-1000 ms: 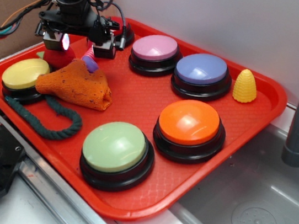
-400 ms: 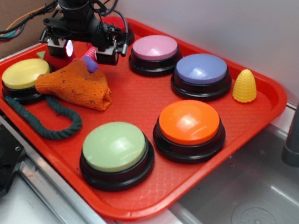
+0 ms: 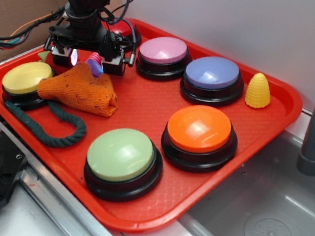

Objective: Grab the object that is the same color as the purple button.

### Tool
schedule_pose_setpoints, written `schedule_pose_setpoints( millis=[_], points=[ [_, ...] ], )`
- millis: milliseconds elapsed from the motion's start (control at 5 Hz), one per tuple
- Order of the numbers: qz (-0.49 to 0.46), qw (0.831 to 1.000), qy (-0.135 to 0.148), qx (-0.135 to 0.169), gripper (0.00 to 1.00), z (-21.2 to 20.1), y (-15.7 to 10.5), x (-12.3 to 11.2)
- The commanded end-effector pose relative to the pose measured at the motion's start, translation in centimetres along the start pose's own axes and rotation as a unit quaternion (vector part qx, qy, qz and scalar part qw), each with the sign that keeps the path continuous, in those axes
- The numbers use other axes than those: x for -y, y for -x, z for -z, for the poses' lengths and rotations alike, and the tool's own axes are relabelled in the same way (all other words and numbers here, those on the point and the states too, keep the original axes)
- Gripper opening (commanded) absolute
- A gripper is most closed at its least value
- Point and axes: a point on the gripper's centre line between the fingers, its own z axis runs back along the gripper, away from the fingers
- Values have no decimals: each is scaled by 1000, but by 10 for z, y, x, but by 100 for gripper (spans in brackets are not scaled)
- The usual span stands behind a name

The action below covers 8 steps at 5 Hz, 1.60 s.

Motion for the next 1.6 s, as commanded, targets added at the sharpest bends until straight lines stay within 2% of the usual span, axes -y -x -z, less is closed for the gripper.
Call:
schedule_pose_setpoints(
  millis=[0,600,800,1000,1200,1400],
  points=[
    [-42,999,11,0,0,-7,-5,-14],
    [-61,998,19,20,0,-26,-15,-19],
    [1,999,38,23,0,-57,-24,-18],
    [53,998,31,17,0,-91,-27,-11],
    [78,996,32,-31,0,-106,-39,-22],
    [98,994,44,-13,0,-131,-36,-29]
  ],
)
